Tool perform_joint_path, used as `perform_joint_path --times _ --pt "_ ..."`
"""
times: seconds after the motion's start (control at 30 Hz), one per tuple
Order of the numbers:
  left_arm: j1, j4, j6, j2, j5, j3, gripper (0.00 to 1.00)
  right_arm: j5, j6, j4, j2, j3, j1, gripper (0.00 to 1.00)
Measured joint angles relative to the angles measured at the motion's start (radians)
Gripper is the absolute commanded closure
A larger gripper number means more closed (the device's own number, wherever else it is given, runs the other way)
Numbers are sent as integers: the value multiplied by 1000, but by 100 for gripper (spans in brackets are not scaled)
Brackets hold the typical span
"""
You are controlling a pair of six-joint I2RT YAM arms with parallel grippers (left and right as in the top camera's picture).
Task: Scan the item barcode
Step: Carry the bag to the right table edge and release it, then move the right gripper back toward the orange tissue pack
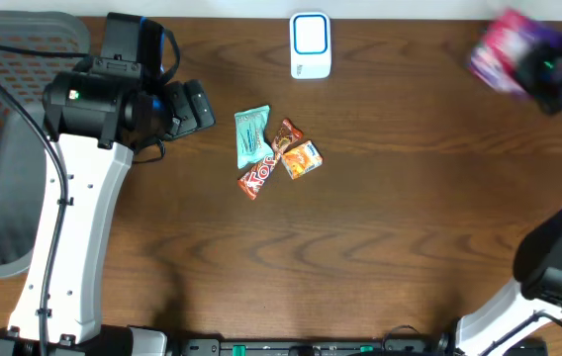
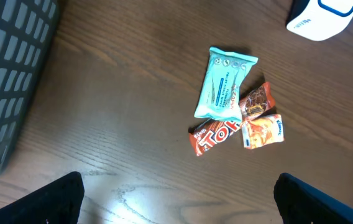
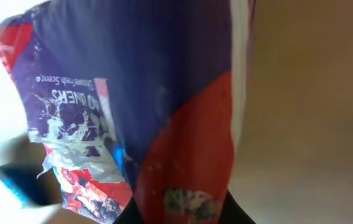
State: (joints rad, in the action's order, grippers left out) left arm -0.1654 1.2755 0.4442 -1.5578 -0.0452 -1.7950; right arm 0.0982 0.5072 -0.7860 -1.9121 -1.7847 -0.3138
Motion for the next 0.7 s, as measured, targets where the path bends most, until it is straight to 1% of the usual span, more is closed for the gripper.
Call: perform_joint_path --times 0.03,0.1,0.2,0.37,0.53,0.6,0.7 --pt "0 0 0 0 0 0 2 -39 -32 -42 -14 1 -55 99" --pt "0 0 0 0 0 0 2 -63 -64 -74 -38 2 -113 99" --pt "0 0 0 0 0 0 2 -69 -99 -95 -96 2 -198 99" --pt "0 0 0 0 0 0 2 5 -102 -73 -182 2 -249 99" --pt "0 0 0 0 0 0 2 58 17 -11 -248 3 -251 99" --pt "0 0 0 0 0 0 2 70 77 34 -257 4 -254 99" --pt "0 0 0 0 0 0 2 79 122 87 -257 4 -266 99"
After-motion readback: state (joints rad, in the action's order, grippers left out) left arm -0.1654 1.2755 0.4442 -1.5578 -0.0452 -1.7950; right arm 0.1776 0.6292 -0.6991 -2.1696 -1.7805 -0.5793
